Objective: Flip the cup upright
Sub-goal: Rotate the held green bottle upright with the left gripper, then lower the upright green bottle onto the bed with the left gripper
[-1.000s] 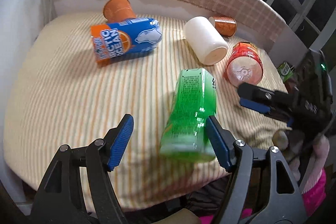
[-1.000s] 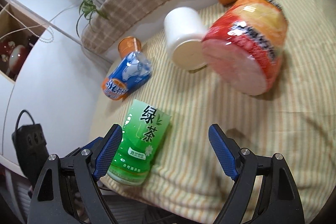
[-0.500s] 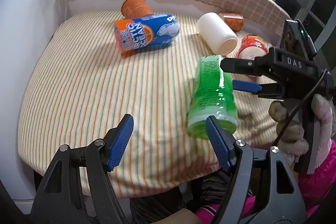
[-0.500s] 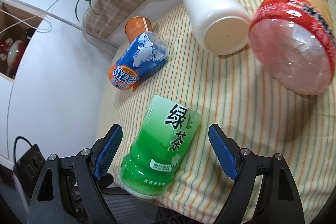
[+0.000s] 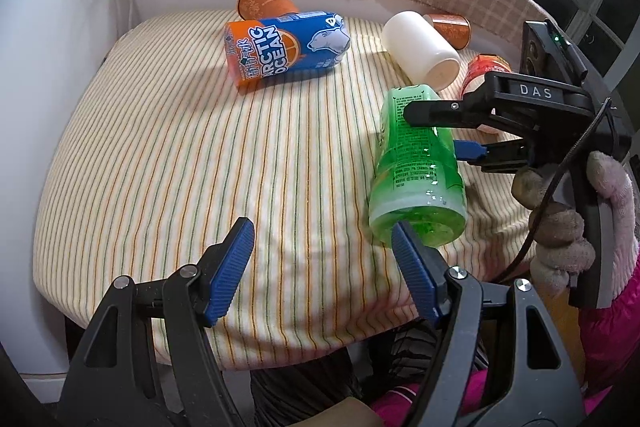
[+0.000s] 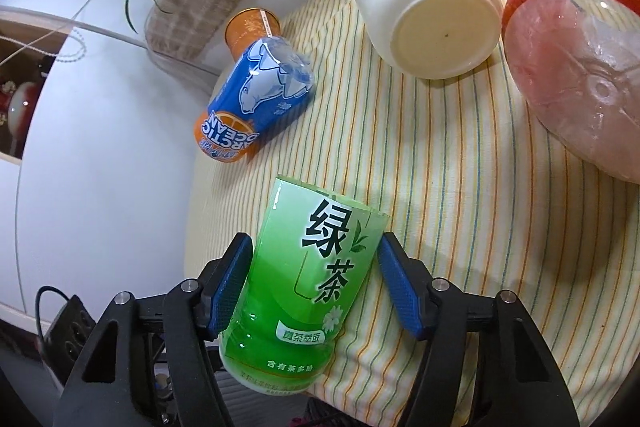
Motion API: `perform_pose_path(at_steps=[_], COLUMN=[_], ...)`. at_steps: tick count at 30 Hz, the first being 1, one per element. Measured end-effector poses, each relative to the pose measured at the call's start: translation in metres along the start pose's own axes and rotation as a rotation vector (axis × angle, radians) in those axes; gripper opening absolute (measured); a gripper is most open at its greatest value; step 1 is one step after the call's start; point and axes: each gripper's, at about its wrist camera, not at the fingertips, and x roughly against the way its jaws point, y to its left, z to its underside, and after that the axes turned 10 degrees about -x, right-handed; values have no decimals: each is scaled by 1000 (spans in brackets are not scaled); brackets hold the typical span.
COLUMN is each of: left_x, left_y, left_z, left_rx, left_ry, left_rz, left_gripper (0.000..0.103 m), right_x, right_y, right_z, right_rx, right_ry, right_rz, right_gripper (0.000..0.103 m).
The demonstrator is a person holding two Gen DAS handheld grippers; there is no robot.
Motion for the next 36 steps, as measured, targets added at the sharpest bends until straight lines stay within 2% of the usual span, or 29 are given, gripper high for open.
perform_pose_path(at_steps=[4,12,24,36], left_x=[-1,-1,7,14], left_y=[-3,-9,-20,-29], left_z=[-1,-5,-11,-16], left_rx=[-7,-34,-59,-72], left_ry=[-6,-25,-77,-113], left_rz=[8,-6,-34,-43], left_gripper=[73,73,73,73], right_x=[5,34,57,56], right_y=[2,11,45,52], right_z=[2,3,24,36], right_rx=[22,142,476,602], right_ry=[-15,-149,-415,-480], right_rz=[1,34,262,339], right_gripper=[64,63,63,60])
